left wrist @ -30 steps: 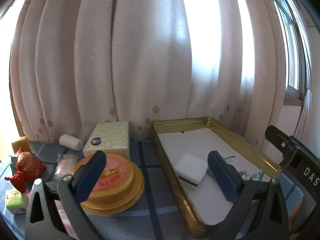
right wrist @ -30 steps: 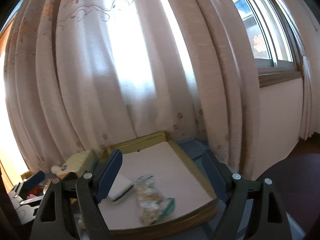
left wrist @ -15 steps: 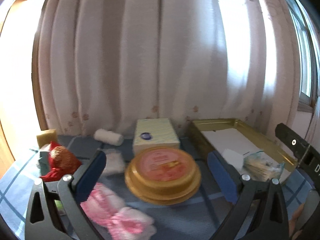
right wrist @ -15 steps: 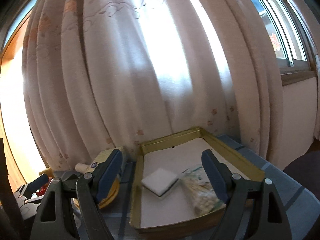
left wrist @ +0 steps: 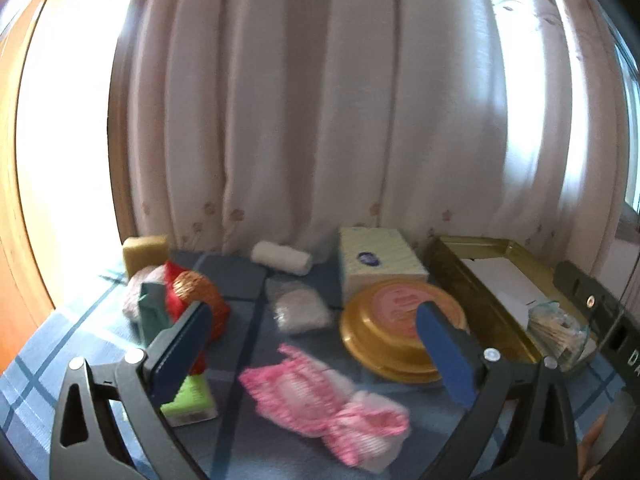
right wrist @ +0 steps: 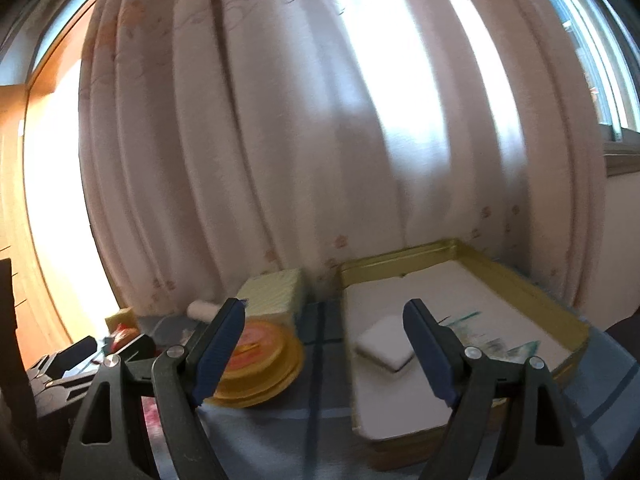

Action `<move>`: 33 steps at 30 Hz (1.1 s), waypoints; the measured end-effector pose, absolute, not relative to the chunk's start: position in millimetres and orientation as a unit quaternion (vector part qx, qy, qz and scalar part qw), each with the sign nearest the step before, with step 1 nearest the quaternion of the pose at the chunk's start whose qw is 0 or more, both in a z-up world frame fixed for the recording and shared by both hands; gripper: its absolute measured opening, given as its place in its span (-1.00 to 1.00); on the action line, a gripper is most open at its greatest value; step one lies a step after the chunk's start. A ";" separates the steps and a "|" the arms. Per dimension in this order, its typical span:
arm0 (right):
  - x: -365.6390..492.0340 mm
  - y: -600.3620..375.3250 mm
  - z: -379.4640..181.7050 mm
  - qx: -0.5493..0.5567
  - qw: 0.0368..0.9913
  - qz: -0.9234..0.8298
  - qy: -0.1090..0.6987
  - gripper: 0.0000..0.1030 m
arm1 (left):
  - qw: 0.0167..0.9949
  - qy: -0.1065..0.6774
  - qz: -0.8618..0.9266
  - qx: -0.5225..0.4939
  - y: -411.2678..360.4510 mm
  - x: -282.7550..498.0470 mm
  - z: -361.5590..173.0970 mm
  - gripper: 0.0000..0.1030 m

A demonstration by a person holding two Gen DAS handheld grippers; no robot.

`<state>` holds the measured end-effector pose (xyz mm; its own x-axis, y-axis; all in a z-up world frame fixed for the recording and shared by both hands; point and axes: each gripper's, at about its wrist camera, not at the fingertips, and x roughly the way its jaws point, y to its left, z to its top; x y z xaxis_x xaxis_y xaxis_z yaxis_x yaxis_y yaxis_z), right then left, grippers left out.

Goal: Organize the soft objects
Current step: 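Withdraw both tools from the tray back toward the remaining items, then grasp the pink-trimmed towel bundle with the right tool while the left tool grasps the green tissue pack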

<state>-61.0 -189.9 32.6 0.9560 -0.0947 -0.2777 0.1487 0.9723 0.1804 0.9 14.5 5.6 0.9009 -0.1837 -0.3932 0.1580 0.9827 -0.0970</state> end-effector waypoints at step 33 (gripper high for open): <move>28.0 -32.4 -30.6 -0.062 0.891 0.178 0.414 0.62 | 0.940 0.335 -0.002 -0.070 151.9 20.9 -29.7 0.99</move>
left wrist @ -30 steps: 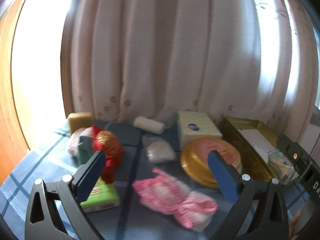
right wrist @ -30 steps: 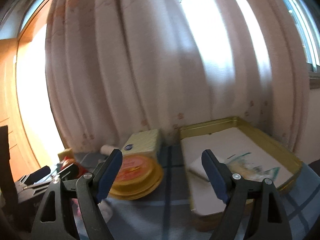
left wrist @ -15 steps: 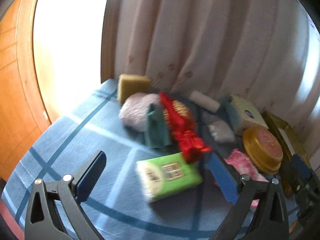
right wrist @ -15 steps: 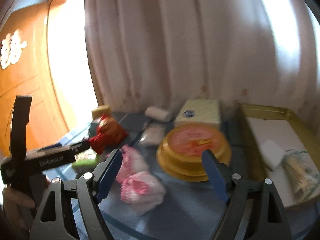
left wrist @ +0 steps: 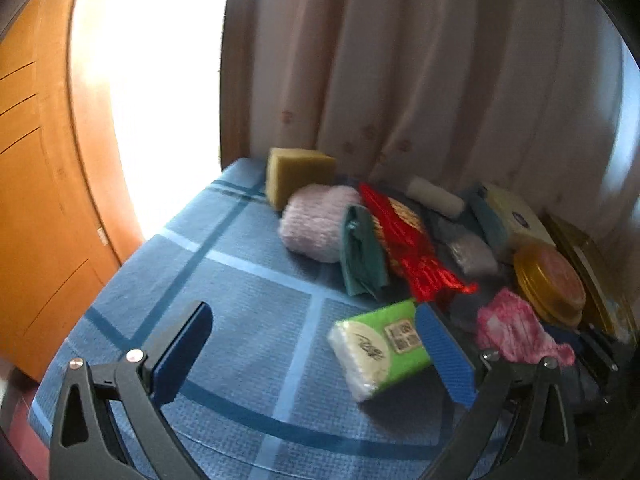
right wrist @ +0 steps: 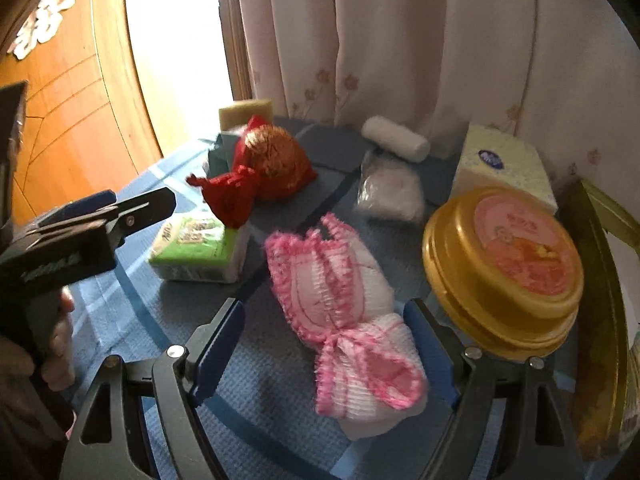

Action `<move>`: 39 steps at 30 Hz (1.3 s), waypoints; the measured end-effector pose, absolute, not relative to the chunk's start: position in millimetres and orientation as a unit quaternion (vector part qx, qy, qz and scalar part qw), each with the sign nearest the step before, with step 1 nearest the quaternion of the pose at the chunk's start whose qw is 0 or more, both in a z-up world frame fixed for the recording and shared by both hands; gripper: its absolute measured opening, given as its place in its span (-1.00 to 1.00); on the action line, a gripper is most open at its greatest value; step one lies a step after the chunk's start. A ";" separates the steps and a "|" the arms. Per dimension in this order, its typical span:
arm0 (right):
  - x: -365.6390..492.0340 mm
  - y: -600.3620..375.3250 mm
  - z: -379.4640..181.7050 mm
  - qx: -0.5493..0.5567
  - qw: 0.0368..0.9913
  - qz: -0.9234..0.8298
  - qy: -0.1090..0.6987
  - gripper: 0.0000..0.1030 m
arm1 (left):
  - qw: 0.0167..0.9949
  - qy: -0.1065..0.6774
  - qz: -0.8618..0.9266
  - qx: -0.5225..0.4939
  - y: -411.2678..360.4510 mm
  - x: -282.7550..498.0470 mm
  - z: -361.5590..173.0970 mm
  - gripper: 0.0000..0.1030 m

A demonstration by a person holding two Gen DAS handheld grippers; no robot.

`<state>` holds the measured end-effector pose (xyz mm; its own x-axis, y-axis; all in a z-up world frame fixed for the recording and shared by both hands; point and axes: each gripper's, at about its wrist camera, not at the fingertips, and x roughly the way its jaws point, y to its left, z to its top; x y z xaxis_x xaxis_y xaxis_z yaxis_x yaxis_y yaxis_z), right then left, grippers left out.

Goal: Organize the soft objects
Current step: 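Grasp the pink-trimmed towel bundle with the right tool while the left tool grasps the green tissue pack, then carry the towel bundle and tissue pack into the gold tray and open both tools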

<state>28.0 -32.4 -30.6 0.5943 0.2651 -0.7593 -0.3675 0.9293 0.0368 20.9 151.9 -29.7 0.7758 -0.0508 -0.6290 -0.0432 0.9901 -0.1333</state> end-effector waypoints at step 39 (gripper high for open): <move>-17.9 -98.9 9.3 0.082 0.942 0.169 0.280 -0.17 | 0.923 0.377 0.001 -0.078 141.8 23.4 -45.5 0.53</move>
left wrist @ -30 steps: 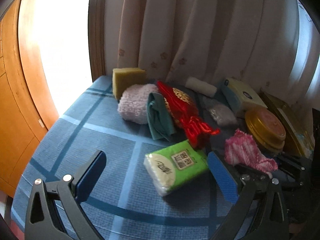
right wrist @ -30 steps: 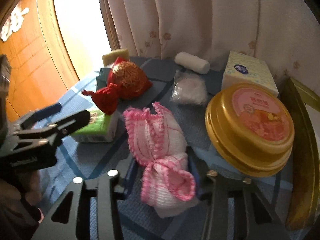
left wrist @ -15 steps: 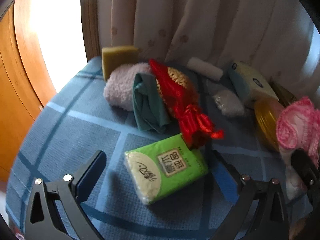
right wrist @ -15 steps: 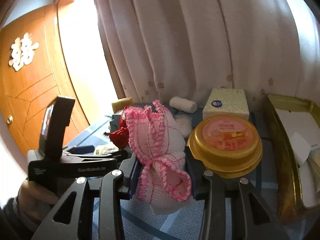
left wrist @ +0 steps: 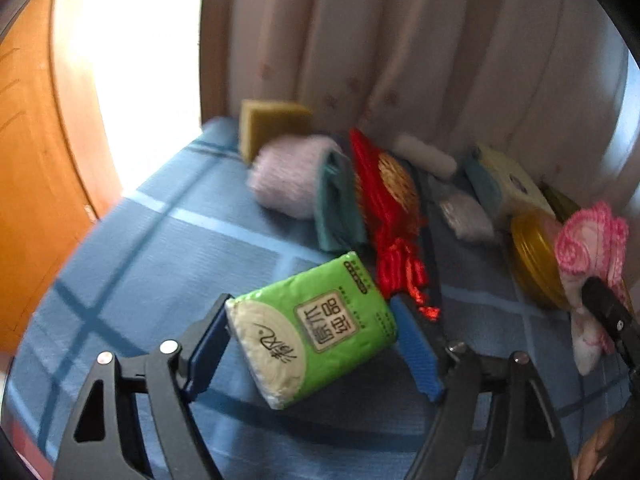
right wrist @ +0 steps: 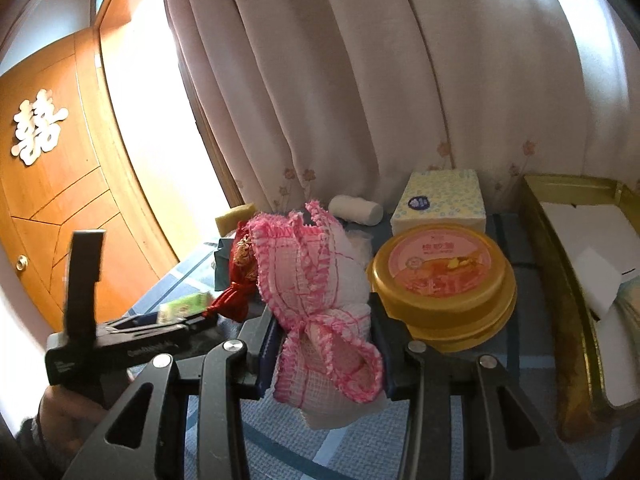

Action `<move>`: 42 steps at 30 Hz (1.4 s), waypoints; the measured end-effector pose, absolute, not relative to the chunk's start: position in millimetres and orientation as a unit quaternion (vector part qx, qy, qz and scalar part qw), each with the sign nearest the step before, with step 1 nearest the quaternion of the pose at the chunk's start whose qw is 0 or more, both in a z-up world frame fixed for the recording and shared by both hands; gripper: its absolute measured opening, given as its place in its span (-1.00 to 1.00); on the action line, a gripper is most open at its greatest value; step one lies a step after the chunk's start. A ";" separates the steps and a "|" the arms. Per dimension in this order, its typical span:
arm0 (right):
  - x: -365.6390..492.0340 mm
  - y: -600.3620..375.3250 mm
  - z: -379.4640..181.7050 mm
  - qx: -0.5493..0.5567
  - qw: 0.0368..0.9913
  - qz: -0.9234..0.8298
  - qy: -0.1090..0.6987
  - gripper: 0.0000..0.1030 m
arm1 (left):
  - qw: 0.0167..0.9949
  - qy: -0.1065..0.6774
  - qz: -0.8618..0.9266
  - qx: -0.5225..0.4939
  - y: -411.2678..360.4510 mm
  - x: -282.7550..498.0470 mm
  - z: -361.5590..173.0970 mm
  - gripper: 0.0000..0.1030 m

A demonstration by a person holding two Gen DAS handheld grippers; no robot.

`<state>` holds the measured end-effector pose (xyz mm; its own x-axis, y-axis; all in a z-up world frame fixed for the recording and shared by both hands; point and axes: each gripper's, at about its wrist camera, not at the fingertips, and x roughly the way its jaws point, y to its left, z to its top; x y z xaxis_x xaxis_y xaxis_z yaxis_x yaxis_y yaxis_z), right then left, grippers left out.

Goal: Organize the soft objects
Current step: 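Carry the towel bundle and tissue pack into the gold tray and open both tools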

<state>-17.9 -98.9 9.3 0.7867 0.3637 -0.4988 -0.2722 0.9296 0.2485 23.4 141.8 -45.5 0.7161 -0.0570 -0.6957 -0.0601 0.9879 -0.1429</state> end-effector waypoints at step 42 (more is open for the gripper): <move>-78.4 -179.8 37.7 -0.009 0.992 -0.045 0.117 -0.16 | 0.977 0.194 -0.090 -0.025 -8.0 -14.9 4.1 0.53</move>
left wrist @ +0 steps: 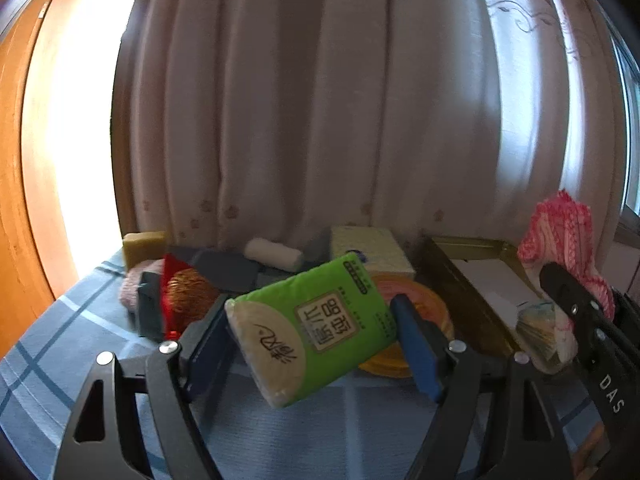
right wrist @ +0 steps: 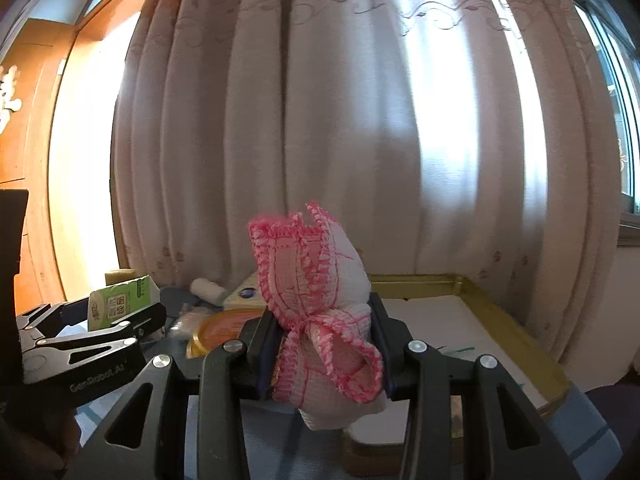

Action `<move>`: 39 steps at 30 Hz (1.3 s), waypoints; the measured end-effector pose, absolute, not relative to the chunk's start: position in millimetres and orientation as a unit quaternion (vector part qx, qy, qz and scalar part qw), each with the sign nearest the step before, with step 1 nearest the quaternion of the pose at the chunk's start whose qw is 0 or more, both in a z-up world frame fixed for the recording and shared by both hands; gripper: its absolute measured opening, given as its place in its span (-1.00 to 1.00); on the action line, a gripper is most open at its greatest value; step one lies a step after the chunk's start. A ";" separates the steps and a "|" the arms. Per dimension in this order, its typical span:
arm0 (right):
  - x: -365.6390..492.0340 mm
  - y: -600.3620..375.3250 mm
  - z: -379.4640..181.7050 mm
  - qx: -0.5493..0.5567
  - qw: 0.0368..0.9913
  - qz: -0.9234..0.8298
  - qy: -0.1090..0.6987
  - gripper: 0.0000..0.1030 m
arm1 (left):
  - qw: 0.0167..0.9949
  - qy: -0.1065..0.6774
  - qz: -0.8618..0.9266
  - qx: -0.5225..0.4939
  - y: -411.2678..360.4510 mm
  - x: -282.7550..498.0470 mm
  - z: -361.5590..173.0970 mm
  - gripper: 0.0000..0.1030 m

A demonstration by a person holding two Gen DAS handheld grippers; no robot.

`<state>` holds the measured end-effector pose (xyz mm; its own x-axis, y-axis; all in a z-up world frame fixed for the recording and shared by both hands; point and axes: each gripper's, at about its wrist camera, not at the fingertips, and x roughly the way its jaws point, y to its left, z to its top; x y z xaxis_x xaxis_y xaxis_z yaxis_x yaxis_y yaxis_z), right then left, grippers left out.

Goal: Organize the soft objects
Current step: 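Carry the towel bundle and tissue pack into the gold tray and open both tools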

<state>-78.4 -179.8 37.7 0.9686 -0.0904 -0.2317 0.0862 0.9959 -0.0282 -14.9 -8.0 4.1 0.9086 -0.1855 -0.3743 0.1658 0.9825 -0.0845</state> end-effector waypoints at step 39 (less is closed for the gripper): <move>-43.3 -345.7 34.5 0.055 0.968 -0.181 0.163 -0.16 | 0.950 0.209 -0.230 0.035 -194.3 12.0 12.6 0.53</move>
